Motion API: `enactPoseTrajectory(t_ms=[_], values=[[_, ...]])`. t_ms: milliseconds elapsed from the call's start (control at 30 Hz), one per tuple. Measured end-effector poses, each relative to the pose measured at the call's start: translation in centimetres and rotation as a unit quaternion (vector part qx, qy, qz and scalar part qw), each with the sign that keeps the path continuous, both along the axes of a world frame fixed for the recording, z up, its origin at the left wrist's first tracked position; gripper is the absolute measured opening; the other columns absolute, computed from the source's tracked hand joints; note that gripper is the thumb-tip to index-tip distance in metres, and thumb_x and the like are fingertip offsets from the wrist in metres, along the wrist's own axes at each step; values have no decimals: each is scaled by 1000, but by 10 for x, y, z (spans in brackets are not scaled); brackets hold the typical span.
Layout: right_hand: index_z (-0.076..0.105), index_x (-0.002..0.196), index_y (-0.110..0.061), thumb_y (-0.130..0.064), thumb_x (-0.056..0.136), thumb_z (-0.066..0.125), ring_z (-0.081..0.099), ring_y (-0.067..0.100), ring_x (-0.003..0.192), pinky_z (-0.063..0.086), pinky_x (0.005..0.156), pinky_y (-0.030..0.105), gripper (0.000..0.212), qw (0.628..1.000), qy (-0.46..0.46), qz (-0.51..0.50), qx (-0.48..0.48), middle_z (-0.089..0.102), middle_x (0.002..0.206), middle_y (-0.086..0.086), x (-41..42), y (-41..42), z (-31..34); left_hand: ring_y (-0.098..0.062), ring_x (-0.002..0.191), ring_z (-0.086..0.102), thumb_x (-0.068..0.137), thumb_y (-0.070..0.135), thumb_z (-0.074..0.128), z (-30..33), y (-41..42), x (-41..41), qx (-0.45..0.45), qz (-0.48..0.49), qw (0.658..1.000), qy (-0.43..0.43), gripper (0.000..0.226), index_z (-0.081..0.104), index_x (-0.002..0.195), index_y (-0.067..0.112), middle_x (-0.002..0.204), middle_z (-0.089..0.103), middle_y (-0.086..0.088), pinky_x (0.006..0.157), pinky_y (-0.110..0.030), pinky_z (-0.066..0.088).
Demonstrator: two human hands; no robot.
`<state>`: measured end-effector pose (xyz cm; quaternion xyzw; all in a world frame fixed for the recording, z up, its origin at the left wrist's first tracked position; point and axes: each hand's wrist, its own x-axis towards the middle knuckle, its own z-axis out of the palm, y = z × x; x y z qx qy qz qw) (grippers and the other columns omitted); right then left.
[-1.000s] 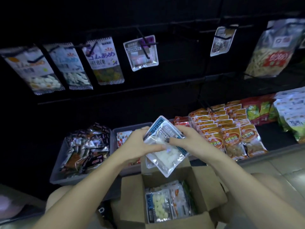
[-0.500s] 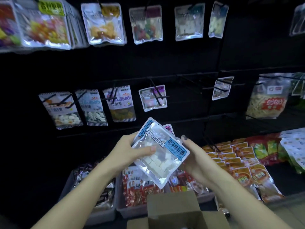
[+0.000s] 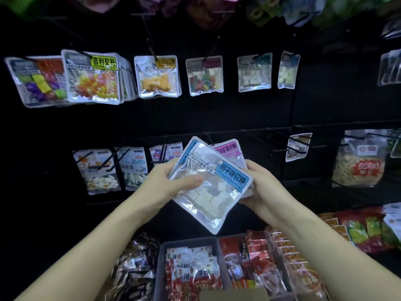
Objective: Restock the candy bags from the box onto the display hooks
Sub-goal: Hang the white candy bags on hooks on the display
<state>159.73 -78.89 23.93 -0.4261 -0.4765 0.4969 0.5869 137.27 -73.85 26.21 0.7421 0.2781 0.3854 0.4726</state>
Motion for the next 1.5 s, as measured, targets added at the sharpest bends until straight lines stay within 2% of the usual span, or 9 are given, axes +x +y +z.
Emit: enactPoseTrajectory(t_ms=[367,567,700,833,967,1133,1267,1367,1500], values=[[68,129,-16,-14,105,55,74,32,110,63,76,38,28,999,-9,7,46,76,122,11,8,-1,33,-18,83,78,77,27,77,28,15,-9,10,51,998,-44,9,81,84,23,95,81,-5,68,-22,56],[67,128,-7,-6,105,51,74,38,110,58,99,50,28,997,-31,-57,49,77,120,13,25,14,45,0,62,69,90,22,75,38,42,-13,4,141,982,-123,9,70,84,17,70,74,11,56,-16,49],[66,121,5,-6,97,61,76,41,102,49,109,59,27,985,-80,-137,69,78,112,17,33,41,69,-7,75,74,90,27,78,42,67,-11,-35,185,964,-189,11,74,100,22,85,80,11,59,-20,52],[61,122,4,-18,85,68,75,41,102,40,114,60,43,978,-69,-162,116,78,110,16,31,64,104,-9,84,71,88,36,80,38,83,-6,-59,221,952,-205,19,73,101,25,85,79,18,71,-29,48],[64,119,-3,-16,89,66,75,39,104,36,117,61,33,976,-65,-141,153,78,114,12,26,84,140,-12,83,67,89,32,80,36,100,1,-58,248,943,-212,28,58,73,26,79,75,12,74,-33,48],[64,118,-2,-11,94,65,75,41,103,49,108,60,26,970,-63,-142,186,77,115,17,13,102,172,5,71,69,89,34,81,38,113,13,-10,245,960,-139,12,72,92,27,74,75,23,69,-25,50],[67,102,-8,-11,91,66,76,42,97,47,109,60,12,970,-56,-143,190,75,117,21,9,111,187,-20,89,73,80,45,86,47,119,21,3,236,966,-111,45,73,103,8,92,78,4,80,-40,56],[67,100,-10,-10,89,67,76,43,98,48,109,61,11,970,-49,-157,180,77,112,17,11,118,189,-29,99,74,82,42,85,51,120,26,19,221,971,-89,40,74,101,10,99,79,-6,94,-51,57],[65,96,-11,-5,93,62,77,45,92,50,107,61,7,969,-39,-157,184,77,96,12,13,120,189,-35,97,72,72,57,85,51,123,31,31,201,976,-74,70,67,108,-1,102,74,-14,94,-49,56]])
